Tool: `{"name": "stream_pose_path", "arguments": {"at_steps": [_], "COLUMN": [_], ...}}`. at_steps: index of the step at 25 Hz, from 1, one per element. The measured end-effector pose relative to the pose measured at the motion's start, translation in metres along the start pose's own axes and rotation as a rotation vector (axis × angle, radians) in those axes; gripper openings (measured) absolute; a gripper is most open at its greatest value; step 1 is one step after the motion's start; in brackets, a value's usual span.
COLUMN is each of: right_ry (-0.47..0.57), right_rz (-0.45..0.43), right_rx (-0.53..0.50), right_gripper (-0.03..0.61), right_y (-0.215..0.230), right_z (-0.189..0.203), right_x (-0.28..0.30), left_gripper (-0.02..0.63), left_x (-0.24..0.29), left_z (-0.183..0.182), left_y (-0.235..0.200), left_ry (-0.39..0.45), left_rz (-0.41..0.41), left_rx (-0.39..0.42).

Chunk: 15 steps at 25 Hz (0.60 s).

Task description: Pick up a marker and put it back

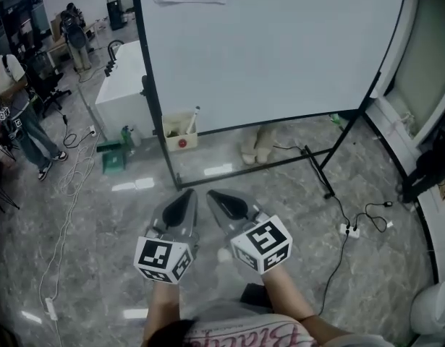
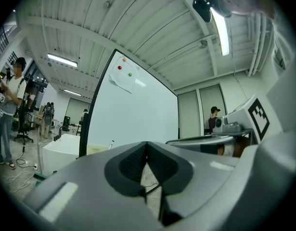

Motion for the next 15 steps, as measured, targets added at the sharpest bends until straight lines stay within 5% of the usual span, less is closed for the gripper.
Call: {"name": "stream_pose_path", "arguments": {"at_steps": [15], "right_ry": [0.009], "right_rz": [-0.088], "right_rx": [0.072], "right_gripper": [0.002], "right_y": [0.166], "right_z": [-0.014], "right_x": [0.094], "left_gripper": [0.000], "left_x": [0.144], "left_z": [-0.007], "left_y": [-0.057], "left_ry": [0.018], "left_rz": [-0.147], "left_rx": [0.007]}}
Point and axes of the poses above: the fingertips, and each gripper's own axes: x forward along the fingers, y to its right, z out of its underside, the point moved 9 cm from there along -x, backward along the fingers, and after that the axes turned 14 degrees about -z, right-handed, at the moved point
